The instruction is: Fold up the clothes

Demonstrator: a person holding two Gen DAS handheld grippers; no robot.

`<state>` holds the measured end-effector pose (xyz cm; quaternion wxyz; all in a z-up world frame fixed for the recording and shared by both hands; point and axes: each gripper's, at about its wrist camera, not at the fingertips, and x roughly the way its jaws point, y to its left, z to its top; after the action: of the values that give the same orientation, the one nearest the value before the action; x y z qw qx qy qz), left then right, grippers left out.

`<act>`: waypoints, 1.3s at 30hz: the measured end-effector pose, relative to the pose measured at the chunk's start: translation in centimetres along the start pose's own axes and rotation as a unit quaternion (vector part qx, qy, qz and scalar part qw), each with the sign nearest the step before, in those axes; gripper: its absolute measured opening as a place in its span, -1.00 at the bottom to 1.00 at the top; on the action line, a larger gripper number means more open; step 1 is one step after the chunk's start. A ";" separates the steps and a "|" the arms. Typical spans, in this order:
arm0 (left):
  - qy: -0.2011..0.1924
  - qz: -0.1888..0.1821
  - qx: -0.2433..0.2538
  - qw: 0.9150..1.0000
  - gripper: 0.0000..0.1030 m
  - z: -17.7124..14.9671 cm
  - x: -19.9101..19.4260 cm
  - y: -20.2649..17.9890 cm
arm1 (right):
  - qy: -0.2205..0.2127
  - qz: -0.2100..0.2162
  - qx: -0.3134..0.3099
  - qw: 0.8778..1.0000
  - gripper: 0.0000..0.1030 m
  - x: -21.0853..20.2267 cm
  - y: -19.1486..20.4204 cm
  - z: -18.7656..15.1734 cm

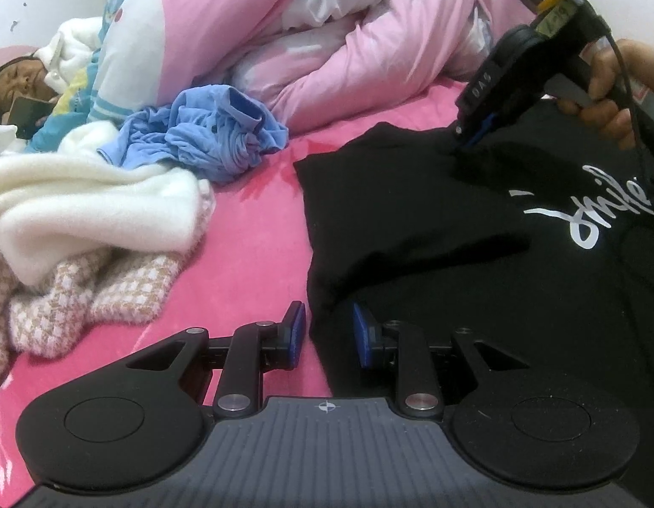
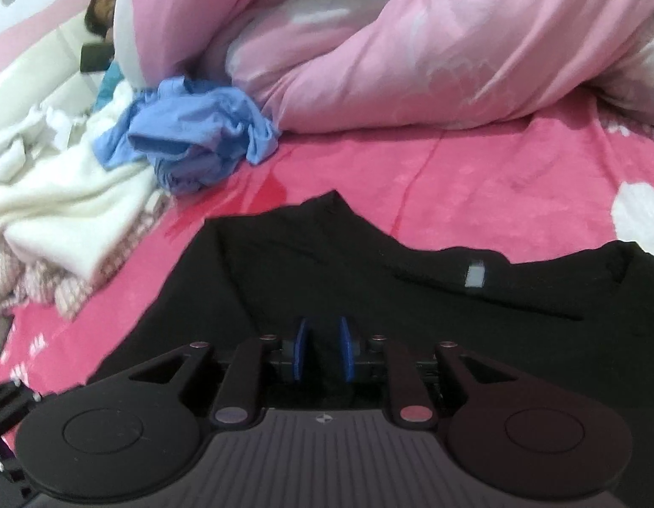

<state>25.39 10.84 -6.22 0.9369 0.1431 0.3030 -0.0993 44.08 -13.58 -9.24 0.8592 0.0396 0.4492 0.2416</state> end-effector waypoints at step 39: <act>-0.011 0.004 0.078 0.997 -0.84 0.6 1.3 -2.9 | -0.084 -0.024 0.097 0.991 -1.00 -1.4 -3.8 -2.4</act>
<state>25.95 7.83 -7.07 0.9267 0.2158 0.2834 -0.1200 42.92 -17.90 -10.67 0.8912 0.1327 0.3981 0.1723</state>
